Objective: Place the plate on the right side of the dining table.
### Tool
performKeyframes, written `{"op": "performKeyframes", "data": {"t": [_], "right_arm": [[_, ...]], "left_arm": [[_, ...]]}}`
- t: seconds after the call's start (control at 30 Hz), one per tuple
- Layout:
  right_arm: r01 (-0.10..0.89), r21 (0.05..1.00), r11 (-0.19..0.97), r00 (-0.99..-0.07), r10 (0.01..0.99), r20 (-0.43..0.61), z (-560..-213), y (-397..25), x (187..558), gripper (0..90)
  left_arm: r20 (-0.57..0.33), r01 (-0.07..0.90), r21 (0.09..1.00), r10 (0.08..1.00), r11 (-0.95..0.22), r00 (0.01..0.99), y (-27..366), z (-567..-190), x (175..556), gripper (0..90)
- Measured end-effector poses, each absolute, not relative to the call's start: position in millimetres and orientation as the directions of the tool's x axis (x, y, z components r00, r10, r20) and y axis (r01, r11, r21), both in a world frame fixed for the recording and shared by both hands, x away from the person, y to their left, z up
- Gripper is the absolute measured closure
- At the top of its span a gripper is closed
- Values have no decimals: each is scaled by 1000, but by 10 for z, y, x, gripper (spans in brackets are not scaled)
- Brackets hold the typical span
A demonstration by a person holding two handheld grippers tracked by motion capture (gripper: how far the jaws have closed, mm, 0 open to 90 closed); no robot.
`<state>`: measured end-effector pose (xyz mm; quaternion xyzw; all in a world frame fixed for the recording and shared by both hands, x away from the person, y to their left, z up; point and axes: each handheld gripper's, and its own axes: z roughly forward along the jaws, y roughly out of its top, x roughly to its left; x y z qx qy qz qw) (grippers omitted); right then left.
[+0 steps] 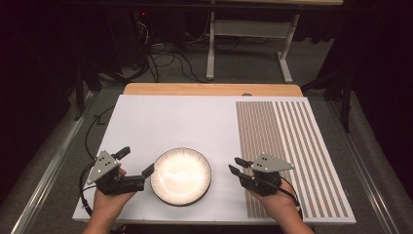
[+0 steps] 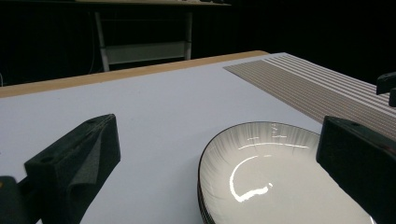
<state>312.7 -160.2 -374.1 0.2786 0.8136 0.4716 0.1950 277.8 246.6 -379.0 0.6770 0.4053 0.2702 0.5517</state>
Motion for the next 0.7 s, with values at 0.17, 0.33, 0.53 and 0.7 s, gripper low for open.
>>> {"op": "performKeyframes", "data": {"t": [0.17,0.33,0.53,0.7], "right_arm": [[286,856,431,-805,592,-29,-3799,-1479,3191,876],[294,839,458,-821,570,-23,-3837,-1378,3212,900],[312,818,482,-836,549,-4,-3891,-1258,3235,900],[312,788,530,-855,518,-9,-3945,-1155,3238,900]], "left_arm": [[-72,247,966,850,-70,522,2459,-3780,2770,4],[-73,257,963,847,-77,527,2456,-3788,2782,2],[-74,256,964,847,-75,527,2448,-3791,2781,2],[-75,259,963,846,-76,529,2448,-3800,2787,2]]}}
